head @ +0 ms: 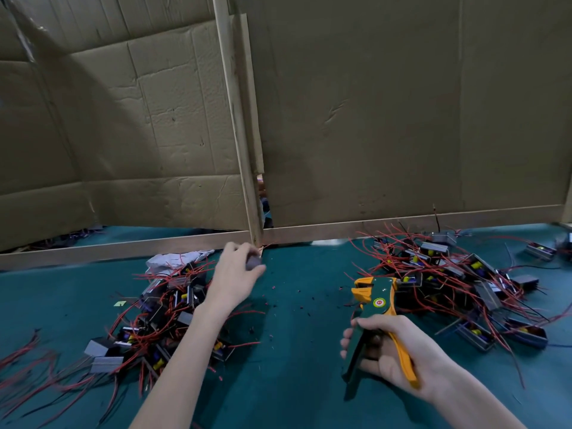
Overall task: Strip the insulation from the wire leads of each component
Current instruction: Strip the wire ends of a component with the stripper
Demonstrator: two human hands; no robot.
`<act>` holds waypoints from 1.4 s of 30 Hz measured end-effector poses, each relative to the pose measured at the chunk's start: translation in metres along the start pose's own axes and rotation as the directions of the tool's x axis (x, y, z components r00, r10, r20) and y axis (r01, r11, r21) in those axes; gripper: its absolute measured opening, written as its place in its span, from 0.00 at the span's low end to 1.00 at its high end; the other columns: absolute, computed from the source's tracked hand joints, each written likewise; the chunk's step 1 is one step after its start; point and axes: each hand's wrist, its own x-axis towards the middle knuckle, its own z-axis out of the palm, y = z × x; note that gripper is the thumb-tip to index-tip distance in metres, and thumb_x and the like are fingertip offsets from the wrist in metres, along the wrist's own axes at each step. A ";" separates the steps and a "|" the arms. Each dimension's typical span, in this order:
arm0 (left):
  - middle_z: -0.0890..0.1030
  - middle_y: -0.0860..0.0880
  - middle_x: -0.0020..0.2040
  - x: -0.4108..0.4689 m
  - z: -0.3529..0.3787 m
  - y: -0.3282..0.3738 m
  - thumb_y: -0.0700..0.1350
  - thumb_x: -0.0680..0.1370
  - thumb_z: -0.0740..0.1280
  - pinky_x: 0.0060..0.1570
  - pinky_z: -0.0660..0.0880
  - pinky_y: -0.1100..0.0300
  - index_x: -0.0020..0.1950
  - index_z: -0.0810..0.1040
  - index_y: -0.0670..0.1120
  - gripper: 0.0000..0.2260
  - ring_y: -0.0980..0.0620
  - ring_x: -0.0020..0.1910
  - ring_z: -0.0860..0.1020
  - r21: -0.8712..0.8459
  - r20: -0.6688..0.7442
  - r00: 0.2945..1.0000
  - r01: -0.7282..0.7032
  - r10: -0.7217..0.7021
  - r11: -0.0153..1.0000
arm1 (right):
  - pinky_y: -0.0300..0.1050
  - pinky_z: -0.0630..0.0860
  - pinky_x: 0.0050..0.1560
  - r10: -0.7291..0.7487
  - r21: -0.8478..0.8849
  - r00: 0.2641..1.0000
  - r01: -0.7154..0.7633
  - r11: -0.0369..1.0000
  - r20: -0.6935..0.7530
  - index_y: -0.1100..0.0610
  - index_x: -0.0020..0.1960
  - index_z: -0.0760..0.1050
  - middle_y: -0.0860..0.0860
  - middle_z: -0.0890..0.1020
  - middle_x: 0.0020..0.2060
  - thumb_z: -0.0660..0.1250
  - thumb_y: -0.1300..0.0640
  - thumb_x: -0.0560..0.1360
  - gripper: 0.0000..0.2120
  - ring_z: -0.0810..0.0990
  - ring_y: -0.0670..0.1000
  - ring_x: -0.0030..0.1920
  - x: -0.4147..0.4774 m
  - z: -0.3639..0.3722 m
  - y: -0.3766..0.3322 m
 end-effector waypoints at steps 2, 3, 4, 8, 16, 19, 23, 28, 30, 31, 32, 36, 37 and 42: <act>0.74 0.49 0.48 -0.003 0.001 0.022 0.42 0.76 0.67 0.46 0.67 0.63 0.52 0.78 0.48 0.05 0.51 0.44 0.73 -0.194 0.014 0.997 -0.070 0.074 0.978 | 0.56 0.82 0.37 -0.007 0.006 1.000 0.007 1.000 -0.006 0.68 0.47 0.75 0.65 0.80 0.38 0.68 0.66 0.63 0.14 0.82 0.62 0.36 0.000 0.000 0.000; 0.75 0.51 0.44 -0.005 0.003 0.033 0.41 0.77 0.66 0.43 0.68 0.65 0.49 0.78 0.49 0.04 0.52 0.41 0.73 -0.302 0.052 0.996 -0.057 0.076 0.952 | 0.56 0.82 0.37 -0.009 0.005 1.000 0.009 1.000 -0.010 0.68 0.48 0.75 0.65 0.81 0.38 0.68 0.66 0.63 0.14 0.82 0.62 0.36 0.001 -0.001 -0.001; 0.75 0.52 0.41 -0.007 0.006 0.041 0.40 0.78 0.65 0.42 0.68 0.67 0.48 0.78 0.50 0.06 0.53 0.39 0.73 -0.411 0.109 0.992 -0.016 0.067 0.911 | 0.56 0.82 0.37 -0.010 0.004 1.000 0.010 1.000 -0.012 0.68 0.48 0.75 0.65 0.81 0.38 0.68 0.66 0.63 0.14 0.83 0.62 0.36 0.001 -0.001 -0.001; 0.75 0.49 0.42 -0.016 0.023 0.054 0.35 0.78 0.64 0.43 0.76 0.62 0.46 0.78 0.48 0.08 0.54 0.40 0.75 -0.653 0.344 0.938 0.215 0.032 0.726 | 0.55 0.81 0.37 -0.011 0.004 1.000 0.011 1.000 -0.019 0.68 0.48 0.75 0.64 0.81 0.38 0.69 0.65 0.63 0.15 0.82 0.62 0.36 0.001 -0.001 -0.001; 0.76 0.49 0.49 -0.017 0.047 0.021 0.34 0.73 0.64 0.45 0.71 0.63 0.55 0.71 0.48 0.14 0.53 0.47 0.74 -0.310 0.451 0.883 0.292 -0.131 0.905 | 0.56 0.82 0.39 -0.018 0.000 1.000 0.018 1.000 -0.014 0.68 0.49 0.74 0.64 0.81 0.38 0.69 0.65 0.62 0.16 0.82 0.62 0.36 0.001 -0.002 0.000; 0.75 0.49 0.50 -0.012 0.047 0.016 0.39 0.73 0.65 0.53 0.72 0.56 0.57 0.67 0.46 0.14 0.50 0.51 0.74 -0.151 0.429 0.885 0.271 -0.184 0.951 | 0.57 0.82 0.40 -0.017 -0.009 1.000 0.017 1.000 -0.016 0.68 0.49 0.75 0.64 0.81 0.38 0.69 0.65 0.63 0.16 0.82 0.62 0.37 0.001 -0.002 0.000; 0.70 0.44 0.56 -0.019 0.046 0.020 0.41 0.68 0.73 0.47 0.69 0.56 0.60 0.63 0.42 0.26 0.45 0.54 0.69 0.134 0.126 0.975 0.168 -0.185 0.977 | 0.57 0.82 0.39 -0.013 -0.011 1.000 0.013 1.000 -0.018 0.68 0.49 0.75 0.64 0.81 0.38 0.69 0.65 0.62 0.16 0.83 0.61 0.37 0.001 -0.001 0.000; 0.74 0.48 0.58 -0.027 0.063 0.028 0.40 0.77 0.62 0.57 0.66 0.57 0.59 0.69 0.46 0.11 0.48 0.58 0.71 0.219 0.031 0.974 -0.225 0.224 0.949 | 0.57 0.82 0.41 -0.020 -0.016 1.000 0.019 1.000 -0.023 0.68 0.50 0.75 0.64 0.81 0.39 0.69 0.65 0.63 0.16 0.83 0.62 0.37 -0.001 0.000 0.001; 0.77 0.50 0.59 -0.030 0.071 0.025 0.46 0.79 0.61 0.59 0.65 0.55 0.60 0.71 0.47 0.10 0.48 0.59 0.73 0.312 0.146 0.967 -0.244 0.207 0.918 | 0.57 0.82 0.41 -0.021 -0.019 0.999 0.020 1.000 -0.025 0.67 0.50 0.74 0.64 0.81 0.39 0.68 0.65 0.64 0.16 0.82 0.62 0.37 -0.001 0.001 0.001; 0.78 0.50 0.58 -0.031 0.073 0.022 0.48 0.80 0.62 0.59 0.64 0.55 0.59 0.72 0.47 0.09 0.48 0.59 0.74 0.372 0.172 0.965 -0.251 0.200 0.894 | 0.57 0.82 0.40 -0.020 -0.018 0.999 0.019 1.000 -0.025 0.67 0.50 0.74 0.64 0.80 0.38 0.68 0.65 0.64 0.15 0.82 0.62 0.37 -0.002 0.001 0.001; 0.80 0.50 0.56 -0.032 0.074 0.020 0.48 0.80 0.62 0.58 0.64 0.56 0.56 0.73 0.48 0.08 0.48 0.57 0.75 0.411 0.173 0.965 -0.253 0.197 0.876 | 0.57 0.82 0.40 -0.019 -0.016 1.000 0.018 1.000 -0.025 0.67 0.50 0.74 0.64 0.80 0.38 0.68 0.65 0.64 0.15 0.82 0.62 0.36 -0.002 0.001 0.001; 0.83 0.50 0.48 -0.029 0.068 0.017 0.45 0.77 0.65 0.55 0.70 0.57 0.49 0.79 0.48 0.04 0.48 0.50 0.78 0.239 0.094 0.985 -0.164 0.145 0.957 | 0.57 0.82 0.41 -0.023 -0.022 0.999 0.022 1.000 -0.026 0.67 0.51 0.74 0.65 0.80 0.39 0.68 0.65 0.64 0.16 0.82 0.62 0.37 -0.003 0.002 0.000; 0.83 0.50 0.45 -0.027 0.064 0.019 0.44 0.76 0.67 0.53 0.72 0.57 0.47 0.79 0.48 0.02 0.49 0.48 0.79 0.134 0.081 0.991 -0.115 0.105 0.984 | 0.57 0.82 0.41 -0.025 -0.024 0.999 0.024 0.999 -0.025 0.67 0.51 0.74 0.65 0.80 0.39 0.69 0.65 0.64 0.16 0.82 0.62 0.38 -0.003 0.002 0.000; 0.78 0.57 0.32 -0.020 0.041 0.030 0.42 0.71 0.74 0.33 0.69 0.73 0.34 0.75 0.50 0.10 0.64 0.30 0.76 -0.200 0.088 0.995 0.070 -0.053 0.977 | 0.56 0.82 0.39 -0.041 -0.028 0.999 0.042 0.999 0.004 0.68 0.49 0.75 0.65 0.80 0.40 0.69 0.65 0.64 0.15 0.82 0.62 0.38 -0.005 0.004 0.000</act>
